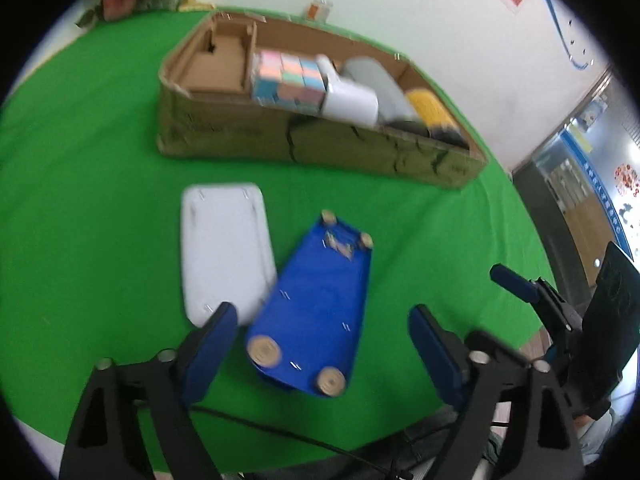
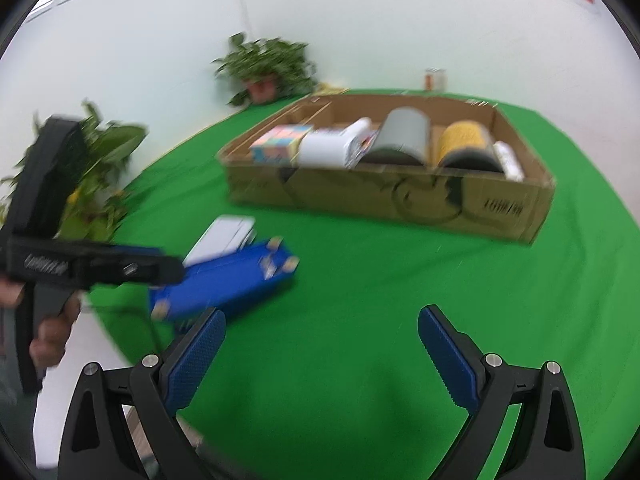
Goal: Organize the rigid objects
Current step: 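Withdraw both grippers toward the blue stapler, then grasp the blue stapler with both grippers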
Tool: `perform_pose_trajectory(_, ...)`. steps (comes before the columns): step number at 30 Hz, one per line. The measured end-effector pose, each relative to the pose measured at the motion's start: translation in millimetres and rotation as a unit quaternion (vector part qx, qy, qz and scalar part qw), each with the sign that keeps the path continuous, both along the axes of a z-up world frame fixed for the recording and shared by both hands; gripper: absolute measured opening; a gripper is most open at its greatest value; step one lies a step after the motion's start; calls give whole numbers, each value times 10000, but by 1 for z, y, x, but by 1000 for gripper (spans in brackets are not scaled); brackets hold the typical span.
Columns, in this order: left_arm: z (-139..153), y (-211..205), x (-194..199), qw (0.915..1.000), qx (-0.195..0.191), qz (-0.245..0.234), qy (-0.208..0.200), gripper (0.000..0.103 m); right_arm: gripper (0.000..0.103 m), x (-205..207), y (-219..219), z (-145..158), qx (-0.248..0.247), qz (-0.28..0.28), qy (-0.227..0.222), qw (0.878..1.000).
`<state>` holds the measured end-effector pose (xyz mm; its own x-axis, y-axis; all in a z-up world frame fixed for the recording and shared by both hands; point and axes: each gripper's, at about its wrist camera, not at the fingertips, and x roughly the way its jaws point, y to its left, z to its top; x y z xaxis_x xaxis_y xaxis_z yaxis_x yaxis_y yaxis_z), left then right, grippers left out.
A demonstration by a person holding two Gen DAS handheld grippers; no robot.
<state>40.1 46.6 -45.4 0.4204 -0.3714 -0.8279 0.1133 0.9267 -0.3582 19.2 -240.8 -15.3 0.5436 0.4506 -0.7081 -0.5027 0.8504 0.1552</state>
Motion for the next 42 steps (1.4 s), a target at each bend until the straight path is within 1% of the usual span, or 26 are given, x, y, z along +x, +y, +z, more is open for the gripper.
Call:
perform_pose_trajectory(2,-8,-7,0,9998,117,7,153,76,98,-10,-3,-10,65,215,214,9995)
perform_pose_trajectory(4,-15,-9,1,9996,69,54,270,61,98,-20,-4,-18,129,460,380,9981)
perform_pose_trajectory(5,-17,-10,1,9994,-31,86,330,57,98,-24,-3,-20,131,565,401,9975)
perform_pose_trajectory(6,-19,-12,2,9990,-192,81,385,56,98,-29,-3,-20,131,664,383,9970)
perform_pose_trajectory(8,-20,-23,2,9990,-243,-13,370,55,98,-36,-4,-20,153,747,315,9966)
perform_pose_trajectory(11,-21,-42,10,9969,-665,-245,352,50,98,-38,-8,-17,164,750,210,9968)
perform_pose_trajectory(13,-20,-57,13,9930,-1036,-435,377,50,97,-36,-10,-15,75,725,150,9972)
perform_pose_trajectory(14,-17,-63,15,9914,-1171,-495,312,51,97,-36,-10,-14,-40,726,60,9973)
perform_pose_trajectory(15,-14,-66,16,9911,-1205,-511,244,53,97,-35,-10,-11,-137,735,-20,9972)
perform_pose_trajectory(19,-2,-59,15,9945,-988,-344,-82,53,97,-38,-4,-8,-441,893,-230,9948)
perform_pose_trajectory(20,-1,-53,14,9948,-983,-250,-94,54,97,-38,-1,-9,-455,931,-201,9944)
perform_pose_trajectory(22,-2,-37,11,9951,-987,-8,-81,62,96,-41,11,-14,-495,1035,-170,9933)
perform_pose_trajectory(24,-7,-24,10,9949,-987,203,-29,62,96,-46,27,-21,-647,1062,-284,9918)
perform_pose_trajectory(25,-10,-18,9,9947,-987,285,21,62,95,-48,34,-24,-722,1058,-333,9912)
perform_pose_trajectory(28,-19,-6,2,9940,-1005,417,141,62,80,-44,53,-39,-1012,967,-313,9897)
perform_pose_trajectory(30,-22,-5,-1,9939,-1006,428,163,62,75,-38,61,-48,-1003,955,-124,9903)
perform_pose_trajectory(31,-23,-4,-1,9937,-1020,423,171,62,71,-37,63,-51,-1019,910,-95,9906)
perform_pose_trajectory(32,-25,-5,1,9935,-1049,409,179,62,61,-36,64,-53,-1055,819,-117,9910)
perform_pose_trajectory(33,-26,-6,2,9933,-1075,387,191,62,59,-34,62,-54,-1010,723,-122,9922)
perform_pose_trajectory(35,-26,-9,5,9927,-1150,315,201,62,58,-26,49,-54,-516,561,160,9970)
perform_pose_trajectory(36,-25,-9,5,9922,-1196,274,206,62,57,-19,38,-54,-116,404,406,9983)
perform_pose_trajectory(38,-25,-15,8,9912,-1298,156,211,62,55,-8,18,-56,553,180,801,9951)
perform_pose_trajectory(39,-26,-19,10,9908,-1334,111,207,62,55,0,2,-58,1189,61,1147,9862)
perform_pose_trajectory(40,-25,-22,12,9904,-1367,67,210,62,53,10,-19,-65,1963,-104,1611,9672)
perform_pose_trajectory(41,-25,-26,14,9898,-1406,4,211,62,48,17,-37,-73,2637,-271,2010,9430)
perform_pose_trajectory(42,-24,-31,17,9895,-1431,-64,203,62,47,24,-58,-83,3268,-471,2324,9149)
